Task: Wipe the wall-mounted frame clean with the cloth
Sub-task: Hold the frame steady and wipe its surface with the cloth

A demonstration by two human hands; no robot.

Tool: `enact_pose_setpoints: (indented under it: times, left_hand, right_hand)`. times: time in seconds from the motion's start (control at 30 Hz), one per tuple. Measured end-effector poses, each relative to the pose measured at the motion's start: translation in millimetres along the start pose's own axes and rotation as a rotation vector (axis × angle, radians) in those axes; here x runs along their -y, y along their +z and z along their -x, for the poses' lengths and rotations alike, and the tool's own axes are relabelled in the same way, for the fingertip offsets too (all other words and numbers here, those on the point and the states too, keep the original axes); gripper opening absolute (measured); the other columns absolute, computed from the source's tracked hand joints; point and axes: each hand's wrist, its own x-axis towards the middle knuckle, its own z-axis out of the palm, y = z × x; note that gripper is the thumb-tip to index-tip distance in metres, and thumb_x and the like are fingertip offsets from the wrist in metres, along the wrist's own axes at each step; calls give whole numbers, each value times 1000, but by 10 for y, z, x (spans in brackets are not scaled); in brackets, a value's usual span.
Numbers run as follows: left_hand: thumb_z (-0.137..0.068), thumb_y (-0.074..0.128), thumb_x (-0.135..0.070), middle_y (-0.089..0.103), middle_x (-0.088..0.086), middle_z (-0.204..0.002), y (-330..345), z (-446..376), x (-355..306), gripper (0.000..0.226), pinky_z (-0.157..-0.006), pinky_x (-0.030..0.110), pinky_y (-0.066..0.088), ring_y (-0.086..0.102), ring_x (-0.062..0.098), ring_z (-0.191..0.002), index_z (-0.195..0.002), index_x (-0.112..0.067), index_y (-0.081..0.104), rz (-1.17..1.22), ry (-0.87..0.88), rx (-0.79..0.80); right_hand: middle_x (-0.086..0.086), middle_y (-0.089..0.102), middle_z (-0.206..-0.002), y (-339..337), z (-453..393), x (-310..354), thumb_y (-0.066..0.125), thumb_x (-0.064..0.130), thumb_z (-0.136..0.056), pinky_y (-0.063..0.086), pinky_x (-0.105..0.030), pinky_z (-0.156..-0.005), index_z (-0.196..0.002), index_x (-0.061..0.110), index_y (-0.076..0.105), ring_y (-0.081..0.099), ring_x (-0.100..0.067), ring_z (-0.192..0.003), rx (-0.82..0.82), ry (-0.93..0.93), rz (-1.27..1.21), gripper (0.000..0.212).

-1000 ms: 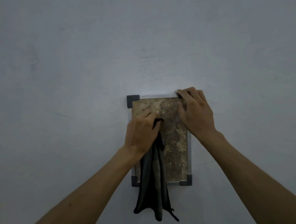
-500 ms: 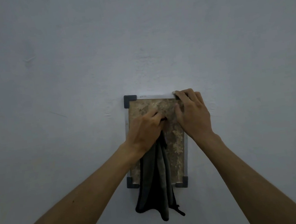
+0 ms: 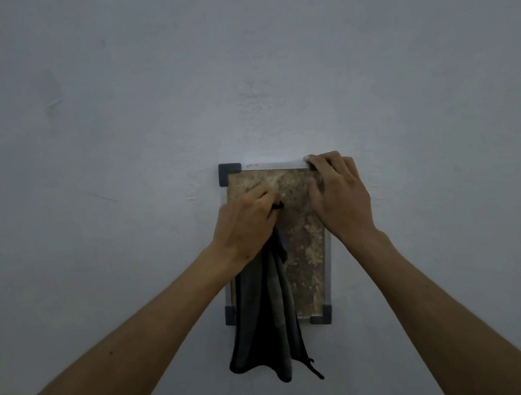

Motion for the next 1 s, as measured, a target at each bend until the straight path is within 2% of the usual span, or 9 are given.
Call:
enact_pose_setpoints:
  times: [0.07, 0.2, 0.3, 0.4, 0.57, 0.63, 0.73, 0.9, 1.0]
  left_hand:
    - [-96, 64, -23, 66, -2, -93, -36, 7, 51, 11, -48, 29, 48, 61, 19, -63, -92, -14, 69, -29, -20, -68]
    - [-97, 65, -26, 64, -4, -94, -65, -47, 100, 11, -51, 31, 51, 61, 16, -66, -99, -17, 71, 47, -243, -217]
    - [-98, 63, -20, 66, -1, -99, -8, 64, 44, 10, -52, 33, 53, 63, 19, -68, -97, -13, 70, 29, -76, -112]
    - [-97, 63, -18, 64, -1, -91, -16, 197, 80, 11, -44, 33, 50, 62, 21, -60, -92, -11, 69, -47, 99, 16]
    - [-95, 67, -23, 65, -4, -95, -147, 171, 313, 9, -56, 34, 55, 64, 18, -70, -98, -16, 71, 31, -202, -173]
    - [-95, 67, -22, 66, -3, -96, -145, 231, 315, 7, -57, 35, 56, 65, 19, -71, -98, -16, 69, 63, -149, -132]
    - [-95, 66, -23, 66, -2, -95, -123, 347, 256, 9, -52, 38, 55, 64, 22, -65, -93, -14, 67, 24, 20, 33]
    - [-92, 71, -24, 68, -4, -94, -185, 296, 426, 9, -65, 31, 55, 64, 14, -78, -100, -19, 72, 116, -280, -166]
    - [-94, 68, -22, 66, -2, -94, -152, 398, 368, 8, -59, 29, 53, 63, 16, -71, -97, -15, 69, 89, -170, -72]
  right_hand:
    - [2, 55, -125, 3, -2, 1, 58, 13, -95, 55, -33, -70, -136, 16, 58, 46, -18, -120, 0, 2, 3, 42]
    - [3, 55, -126, 8, 3, 2, 57, 13, -95, 56, -34, -70, -136, 16, 59, 46, -17, -121, -2, 9, -8, 41]
    - [2, 55, -126, 0, 7, 5, 57, 13, -95, 55, -34, -69, -136, 16, 58, 46, -18, -121, 3, 1, -2, 41]
    - [2, 55, -126, 11, 6, 1, 58, 12, -95, 55, -34, -68, -136, 16, 58, 46, -19, -120, -4, -1, 2, 41]
    - [1, 56, -126, 15, 7, 4, 57, 13, -95, 54, -33, -69, -136, 15, 59, 46, -19, -121, -5, 6, 0, 40]
    - [1, 56, -126, 20, 6, 9, 57, 13, -96, 53, -32, -69, -136, 15, 58, 46, -18, -121, -2, 9, 2, 40]
    - [1, 56, -127, 27, 10, 11, 57, 13, -96, 54, -32, -70, -136, 15, 58, 46, -19, -121, -2, 13, 3, 41]
    - [2, 55, -128, 1, 6, 17, 56, 14, -97, 55, -34, -71, -137, 15, 57, 45, -19, -123, 7, 21, 5, 40]
    - [2, 55, -128, 2, 5, 22, 55, 15, -97, 55, -34, -73, -137, 15, 57, 45, -18, -124, 13, 19, 5, 40]
